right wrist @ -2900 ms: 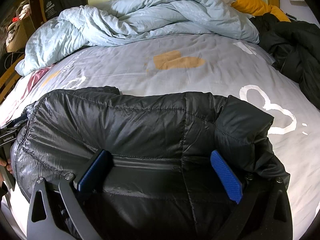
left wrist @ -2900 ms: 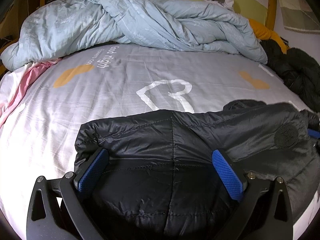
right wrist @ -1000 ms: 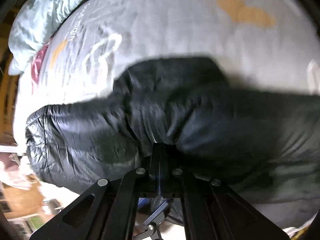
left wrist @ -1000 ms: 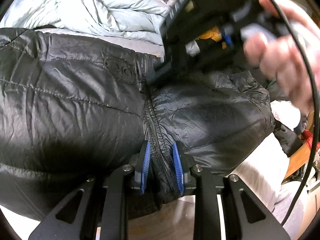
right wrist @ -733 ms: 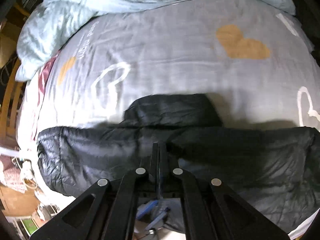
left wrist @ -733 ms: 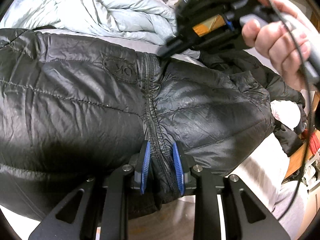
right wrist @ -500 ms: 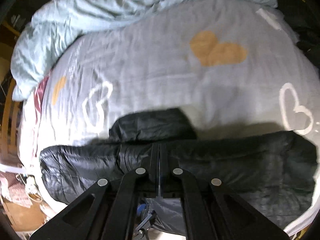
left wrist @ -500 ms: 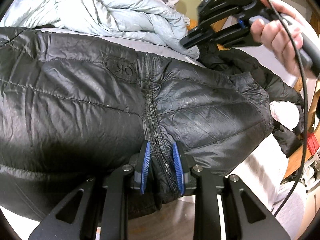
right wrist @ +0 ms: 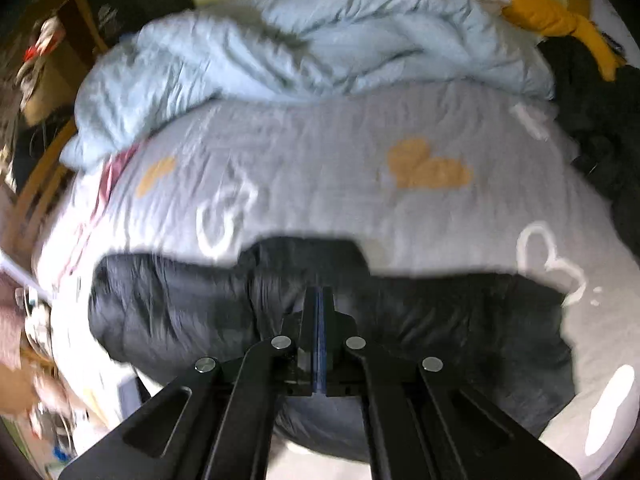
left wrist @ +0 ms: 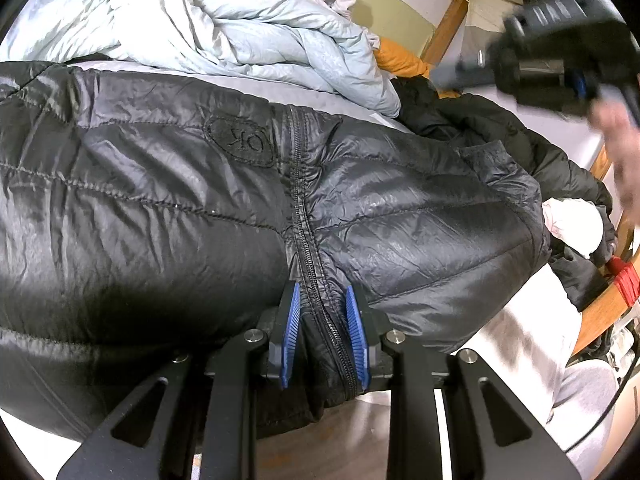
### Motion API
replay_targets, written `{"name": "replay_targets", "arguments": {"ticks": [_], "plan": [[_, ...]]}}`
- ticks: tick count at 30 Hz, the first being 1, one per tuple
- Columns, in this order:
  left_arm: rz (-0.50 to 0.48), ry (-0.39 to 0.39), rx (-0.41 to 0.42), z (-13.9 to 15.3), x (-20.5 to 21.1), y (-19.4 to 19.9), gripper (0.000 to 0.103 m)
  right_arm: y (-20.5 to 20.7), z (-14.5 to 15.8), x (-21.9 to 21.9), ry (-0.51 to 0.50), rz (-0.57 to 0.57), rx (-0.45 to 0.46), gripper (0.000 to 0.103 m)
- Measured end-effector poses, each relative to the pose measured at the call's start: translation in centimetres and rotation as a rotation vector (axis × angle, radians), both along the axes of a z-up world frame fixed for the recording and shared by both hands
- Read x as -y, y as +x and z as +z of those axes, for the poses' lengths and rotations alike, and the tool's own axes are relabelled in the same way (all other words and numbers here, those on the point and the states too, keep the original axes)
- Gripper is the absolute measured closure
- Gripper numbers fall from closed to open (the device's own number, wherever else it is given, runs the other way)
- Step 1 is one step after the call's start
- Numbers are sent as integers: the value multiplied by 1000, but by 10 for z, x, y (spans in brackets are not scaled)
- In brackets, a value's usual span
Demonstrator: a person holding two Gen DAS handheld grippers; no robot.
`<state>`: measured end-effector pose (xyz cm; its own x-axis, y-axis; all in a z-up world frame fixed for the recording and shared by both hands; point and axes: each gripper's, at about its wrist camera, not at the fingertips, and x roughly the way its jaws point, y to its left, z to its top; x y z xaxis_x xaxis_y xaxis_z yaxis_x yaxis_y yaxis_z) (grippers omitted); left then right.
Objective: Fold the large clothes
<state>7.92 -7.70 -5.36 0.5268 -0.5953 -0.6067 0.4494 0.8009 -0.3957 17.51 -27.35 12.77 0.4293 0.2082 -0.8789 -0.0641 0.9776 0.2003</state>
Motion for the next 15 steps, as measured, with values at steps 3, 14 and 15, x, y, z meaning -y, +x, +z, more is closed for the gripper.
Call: {"name": "replay_targets", "arguments": {"ticks": [3, 14, 15], "plan": [[0, -1, -1, 0, 0, 0, 78, -12, -33, -8, 22, 47, -50, 103], [3, -8, -4, 0, 1, -1, 78, 28, -105, -37, 96, 22, -63, 103], [4, -8, -6, 0, 2, 0, 78, 34, -109, -39, 92, 6, -77, 103]]}}
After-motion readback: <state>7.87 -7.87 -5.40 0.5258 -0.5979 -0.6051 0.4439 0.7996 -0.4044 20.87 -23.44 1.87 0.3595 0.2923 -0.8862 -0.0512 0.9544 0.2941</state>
